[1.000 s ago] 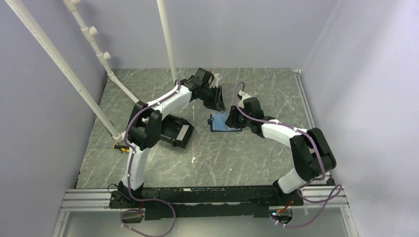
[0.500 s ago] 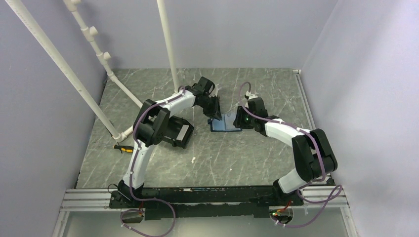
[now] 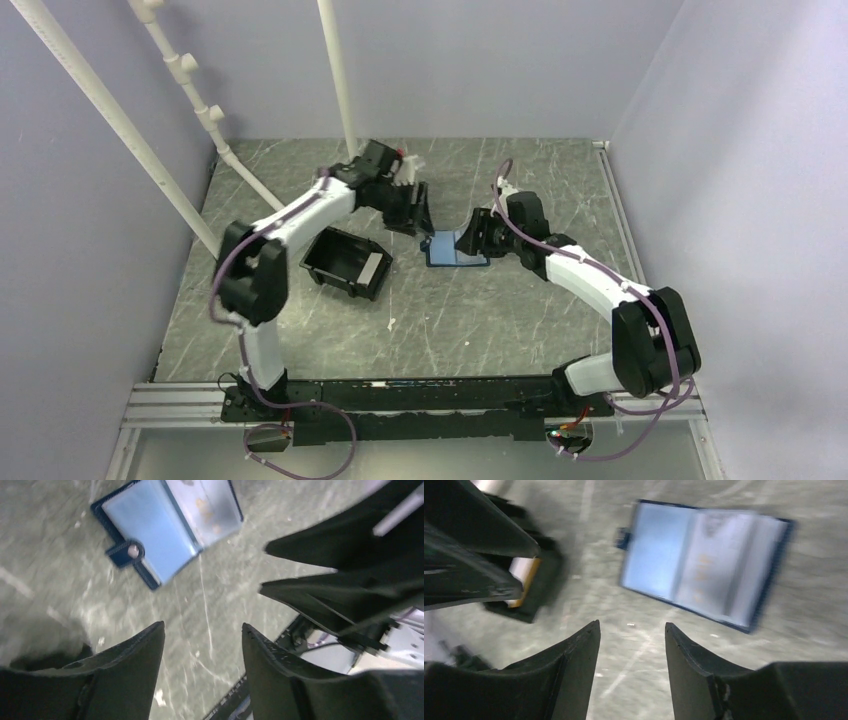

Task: Put the credit cards into the card holder
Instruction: Pick up the credit card from the storage box.

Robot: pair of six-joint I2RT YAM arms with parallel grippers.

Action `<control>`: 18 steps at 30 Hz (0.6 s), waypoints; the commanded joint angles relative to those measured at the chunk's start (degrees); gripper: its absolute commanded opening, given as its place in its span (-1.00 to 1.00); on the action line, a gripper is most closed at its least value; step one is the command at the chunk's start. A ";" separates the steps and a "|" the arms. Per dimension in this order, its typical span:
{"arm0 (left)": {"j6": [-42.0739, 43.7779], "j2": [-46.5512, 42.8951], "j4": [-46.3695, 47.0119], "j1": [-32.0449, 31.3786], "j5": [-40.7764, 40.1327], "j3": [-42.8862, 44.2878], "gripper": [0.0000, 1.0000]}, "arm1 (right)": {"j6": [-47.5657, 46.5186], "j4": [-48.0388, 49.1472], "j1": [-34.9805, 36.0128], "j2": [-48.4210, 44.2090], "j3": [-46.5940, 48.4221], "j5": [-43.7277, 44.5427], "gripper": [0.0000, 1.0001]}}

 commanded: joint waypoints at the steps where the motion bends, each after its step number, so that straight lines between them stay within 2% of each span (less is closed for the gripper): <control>1: 5.53 -14.59 -5.38 4.94 3.44 -7.95 0.37 | 12.93 16.16 3.46 0.22 -1.46 -15.50 0.07; 3: 7.99 -18.82 -7.35 6.58 4.06 -11.96 0.50 | 18.54 21.56 6.15 2.46 -1.84 -16.22 0.08; 5: 9.87 -21.25 -10.81 8.38 3.52 -14.10 0.58 | 23.79 27.61 8.72 5.07 -2.57 -16.06 0.54; 7: 10.30 -23.07 -11.11 10.09 2.78 -16.90 0.71 | 29.00 35.09 11.15 8.06 -3.71 -16.04 0.65; 8: 10.04 -23.77 -10.72 10.95 2.57 -18.50 0.84 | 31.09 38.00 12.37 9.60 -3.99 -15.60 0.64; 10: 9.62 -24.58 -9.19 12.27 3.13 -21.25 0.91 | 33.37 40.28 14.89 13.15 -3.01 -14.51 0.62; 13: 9.25 -24.20 -7.01 13.99 3.30 -24.59 0.91 | 35.55 42.25 17.34 17.71 -2.10 -13.20 0.54; 15: 9.21 -23.71 -5.45 14.67 2.76 -25.77 0.90 | 36.30 42.79 18.43 20.09 -1.03 -13.48 0.39; 18: 9.52 -21.83 -3.79 14.92 4.15 -26.33 0.86 | 36.54 42.63 19.51 22.93 0.12 -13.22 0.27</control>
